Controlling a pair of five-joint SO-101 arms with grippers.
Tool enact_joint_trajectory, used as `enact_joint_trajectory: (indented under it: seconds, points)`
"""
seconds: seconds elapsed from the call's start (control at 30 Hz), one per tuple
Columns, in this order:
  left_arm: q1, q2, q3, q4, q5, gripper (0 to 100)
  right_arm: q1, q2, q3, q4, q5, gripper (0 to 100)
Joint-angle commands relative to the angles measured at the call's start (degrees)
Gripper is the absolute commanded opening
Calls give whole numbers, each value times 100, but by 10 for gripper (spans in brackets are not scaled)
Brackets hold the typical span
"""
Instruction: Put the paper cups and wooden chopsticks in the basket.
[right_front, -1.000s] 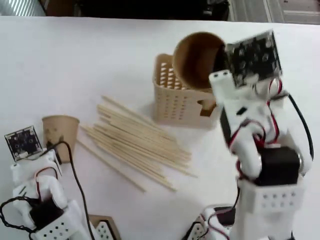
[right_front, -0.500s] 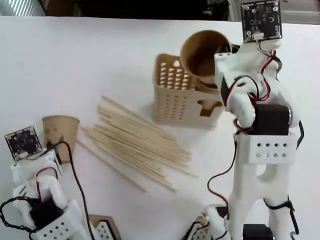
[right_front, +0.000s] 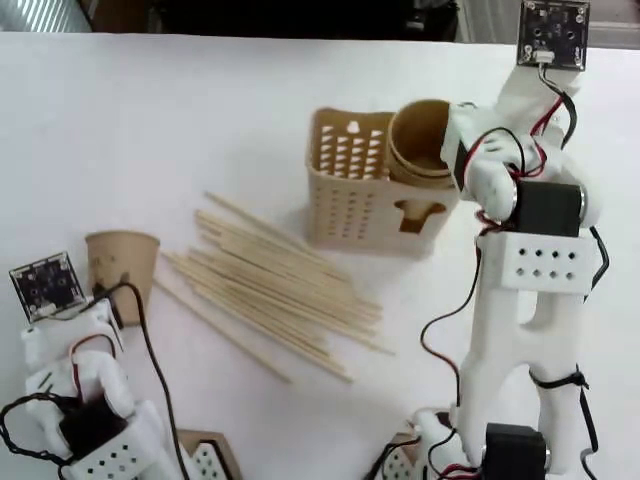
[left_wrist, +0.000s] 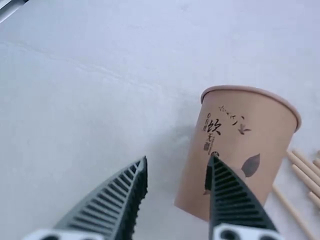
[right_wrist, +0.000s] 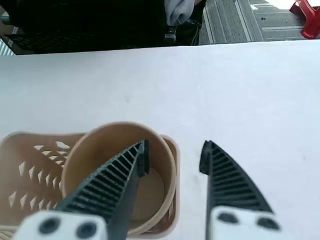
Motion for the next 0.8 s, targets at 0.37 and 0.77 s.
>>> enact_joint_trajectory:
  seconds: [0.37,0.77]
  points:
    - [-532,-84,-396,-123,554,203,-1525,-1675,-607,787,-18,187]
    - [-2554,-84,-659,-123,1116,203,-4277,40,-466,1341,-62,187]
